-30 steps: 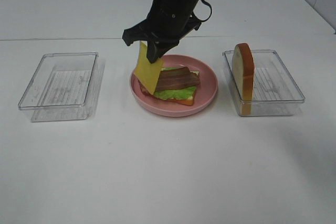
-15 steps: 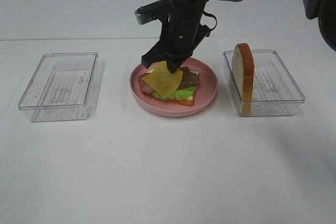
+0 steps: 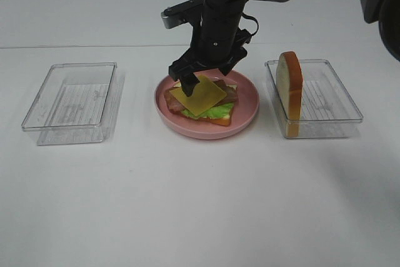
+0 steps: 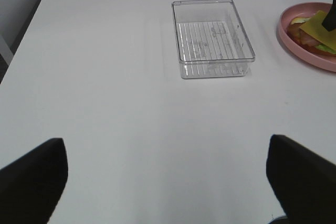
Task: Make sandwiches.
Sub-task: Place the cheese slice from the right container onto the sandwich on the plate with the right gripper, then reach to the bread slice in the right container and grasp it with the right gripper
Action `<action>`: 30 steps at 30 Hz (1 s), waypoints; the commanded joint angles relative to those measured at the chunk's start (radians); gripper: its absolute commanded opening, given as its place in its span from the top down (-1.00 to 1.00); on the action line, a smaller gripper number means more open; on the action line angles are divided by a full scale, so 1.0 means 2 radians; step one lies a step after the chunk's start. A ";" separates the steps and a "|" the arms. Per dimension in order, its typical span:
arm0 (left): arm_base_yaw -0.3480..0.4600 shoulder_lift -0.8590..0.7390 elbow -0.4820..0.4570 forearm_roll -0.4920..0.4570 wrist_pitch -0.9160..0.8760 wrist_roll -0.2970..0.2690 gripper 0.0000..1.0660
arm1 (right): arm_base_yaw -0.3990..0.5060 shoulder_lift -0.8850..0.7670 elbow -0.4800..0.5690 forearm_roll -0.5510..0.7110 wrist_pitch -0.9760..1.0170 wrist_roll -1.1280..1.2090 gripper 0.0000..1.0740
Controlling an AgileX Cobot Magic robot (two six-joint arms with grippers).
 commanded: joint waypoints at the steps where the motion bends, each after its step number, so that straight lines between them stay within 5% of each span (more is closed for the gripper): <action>1: 0.002 -0.009 0.001 -0.002 -0.002 0.001 -0.79 | 0.000 -0.006 -0.001 -0.011 0.009 0.000 -0.85; 20: 0.002 -0.009 0.001 -0.002 -0.002 0.001 -0.79 | -0.002 -0.118 -0.006 -0.075 0.082 -0.006 -0.85; 30: 0.002 -0.009 0.001 -0.002 -0.002 0.001 -0.79 | -0.054 -0.167 -0.006 -0.115 0.172 0.018 -0.85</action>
